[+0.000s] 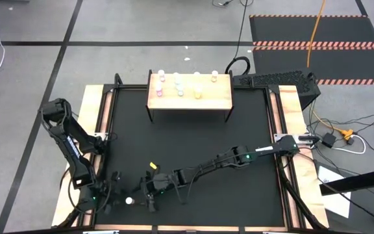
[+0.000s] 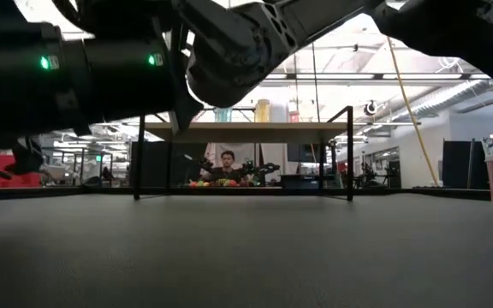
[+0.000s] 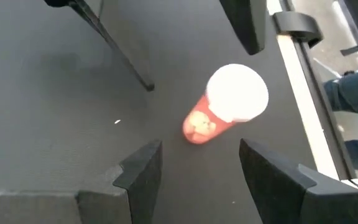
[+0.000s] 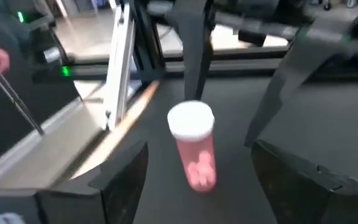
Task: Pick and place medicine bottles onto shelf by color
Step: Put the pink pill bottle on the shelf aligned with the other pink pill bottle
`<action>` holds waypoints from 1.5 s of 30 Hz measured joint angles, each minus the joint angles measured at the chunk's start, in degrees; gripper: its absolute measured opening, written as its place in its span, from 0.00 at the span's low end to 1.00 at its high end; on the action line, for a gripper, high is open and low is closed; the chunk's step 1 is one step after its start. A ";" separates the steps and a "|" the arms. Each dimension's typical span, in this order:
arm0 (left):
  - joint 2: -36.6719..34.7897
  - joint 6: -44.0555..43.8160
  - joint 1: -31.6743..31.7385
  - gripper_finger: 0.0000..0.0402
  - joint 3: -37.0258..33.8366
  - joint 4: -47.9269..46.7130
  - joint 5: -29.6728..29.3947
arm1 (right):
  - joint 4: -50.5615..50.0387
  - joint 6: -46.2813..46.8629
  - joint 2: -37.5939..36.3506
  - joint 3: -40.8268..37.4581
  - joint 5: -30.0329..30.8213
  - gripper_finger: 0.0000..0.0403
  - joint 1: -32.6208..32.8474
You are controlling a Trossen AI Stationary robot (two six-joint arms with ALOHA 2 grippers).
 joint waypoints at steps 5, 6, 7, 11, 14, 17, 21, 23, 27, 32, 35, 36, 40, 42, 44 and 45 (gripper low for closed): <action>0.11 4.64 -0.71 0.53 0.00 2.64 0.02 | 0.75 5.00 -1.60 -0.02 1.47 0.69 0.25; 0.13 5.27 -0.81 0.53 0.00 2.65 -0.04 | 0.60 5.89 -2.31 -0.02 1.49 0.69 0.39; 0.13 5.78 -0.91 0.53 0.00 2.67 -0.19 | -0.40 6.19 -3.24 -0.02 1.52 0.69 0.54; 0.13 8.77 -0.90 0.53 0.00 3.05 -2.73 | -4.46 5.52 -7.34 -0.02 4.43 0.69 1.45; 0.15 11.89 -0.90 0.53 0.00 3.11 -4.50 | -7.79 4.27 -10.70 -0.02 5.68 0.69 1.90; 0.15 14.88 -0.90 0.53 0.00 3.43 -5.19 | -11.45 3.18 -14.06 -0.02 6.94 0.69 1.68; 0.15 20.02 -0.90 0.53 0.00 5.53 -3.78 | -15.46 -0.32 -18.40 -0.02 10.88 0.69 1.58; 0.39 21.43 -0.69 0.53 0.00 6.19 -3.78 | -16.63 -1.94 -20.24 -0.02 12.06 0.69 1.52; 3.85 22.05 0.19 0.53 -1.06 9.68 -3.62 | -17.39 -3.87 -23.04 -0.02 13.53 0.69 1.20; 10.94 21.79 0.50 0.53 -1.47 15.13 -3.46 | -18.57 -4.61 -25.10 -0.02 15.02 0.69 0.96; 14.74 21.91 0.50 0.53 -1.53 19.69 -4.23 | -19.13 -4.15 -25.20 -0.02 14.98 0.69 1.06; 15.78 21.99 0.49 0.53 -1.51 21.07 -4.73 | -19.37 -3.60 -25.12 -0.02 14.97 0.69 1.19; 19.19 21.82 0.61 0.53 -1.46 25.48 -5.44 | -20.24 -1.75 -25.07 -0.04 14.96 0.69 1.38; 19.85 21.57 0.67 0.53 -1.45 26.30 -5.85 | -20.63 -1.27 -25.07 -0.04 14.97 0.69 1.38; 20.04 21.45 0.75 0.50 -1.34 25.98 -6.55 | -20.55 -1.18 -25.07 -0.04 14.98 0.69 1.38; 20.04 21.42 0.86 0.47 -1.36 25.71 -6.66 | -20.37 -1.16 -25.07 -0.04 14.97 0.69 1.35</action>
